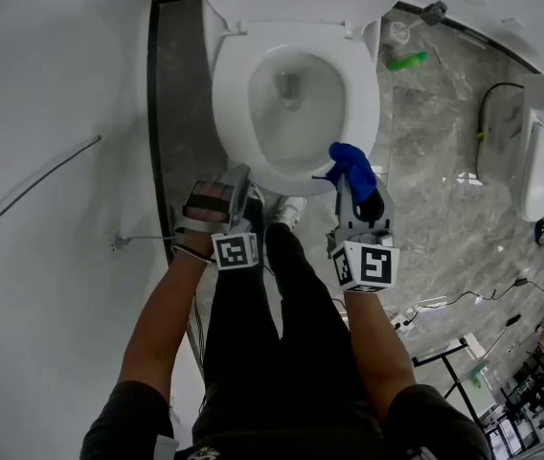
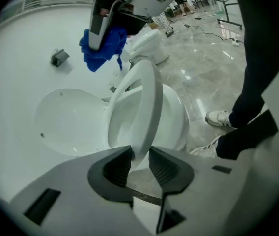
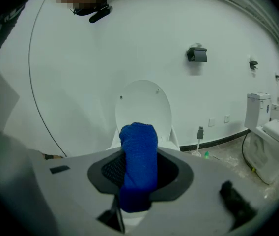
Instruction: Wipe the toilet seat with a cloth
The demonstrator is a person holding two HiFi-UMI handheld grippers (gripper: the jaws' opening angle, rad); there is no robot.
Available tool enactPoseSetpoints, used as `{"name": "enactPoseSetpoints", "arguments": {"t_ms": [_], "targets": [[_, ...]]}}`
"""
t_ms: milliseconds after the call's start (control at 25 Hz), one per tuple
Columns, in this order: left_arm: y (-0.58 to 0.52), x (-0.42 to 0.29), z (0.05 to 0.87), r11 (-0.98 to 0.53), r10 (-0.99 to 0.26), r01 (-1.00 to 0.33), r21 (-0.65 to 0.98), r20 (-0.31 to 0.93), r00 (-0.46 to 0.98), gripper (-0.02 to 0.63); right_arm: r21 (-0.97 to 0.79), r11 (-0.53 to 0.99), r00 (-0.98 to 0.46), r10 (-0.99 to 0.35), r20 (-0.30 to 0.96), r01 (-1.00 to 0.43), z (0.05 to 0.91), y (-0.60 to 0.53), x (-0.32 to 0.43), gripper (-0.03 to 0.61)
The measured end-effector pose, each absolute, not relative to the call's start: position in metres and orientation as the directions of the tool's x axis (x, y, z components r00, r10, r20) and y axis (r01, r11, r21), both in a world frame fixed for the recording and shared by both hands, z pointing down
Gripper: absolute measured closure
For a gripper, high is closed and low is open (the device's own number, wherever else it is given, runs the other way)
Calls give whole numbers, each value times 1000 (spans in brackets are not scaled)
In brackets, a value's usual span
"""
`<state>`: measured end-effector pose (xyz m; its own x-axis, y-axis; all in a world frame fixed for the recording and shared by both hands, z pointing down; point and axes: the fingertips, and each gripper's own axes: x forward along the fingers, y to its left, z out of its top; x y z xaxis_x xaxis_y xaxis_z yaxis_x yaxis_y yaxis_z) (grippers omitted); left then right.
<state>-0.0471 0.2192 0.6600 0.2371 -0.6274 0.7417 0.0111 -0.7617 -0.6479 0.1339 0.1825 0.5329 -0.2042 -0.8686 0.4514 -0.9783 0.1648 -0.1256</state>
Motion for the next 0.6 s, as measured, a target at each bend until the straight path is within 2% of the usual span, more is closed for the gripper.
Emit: {"name": "enactPoseSetpoints", "arguments": {"t_ms": [280, 600], "targets": [[235, -50, 727, -832, -522, 111, -543, 835, 173, 489, -118, 171, -207, -850, 485, -978, 558, 186, 132, 471], [245, -42, 766, -896, -431, 46, -442, 890, 145, 479, -120, 188, -223, -835, 503, -975, 581, 172, 125, 471]]}}
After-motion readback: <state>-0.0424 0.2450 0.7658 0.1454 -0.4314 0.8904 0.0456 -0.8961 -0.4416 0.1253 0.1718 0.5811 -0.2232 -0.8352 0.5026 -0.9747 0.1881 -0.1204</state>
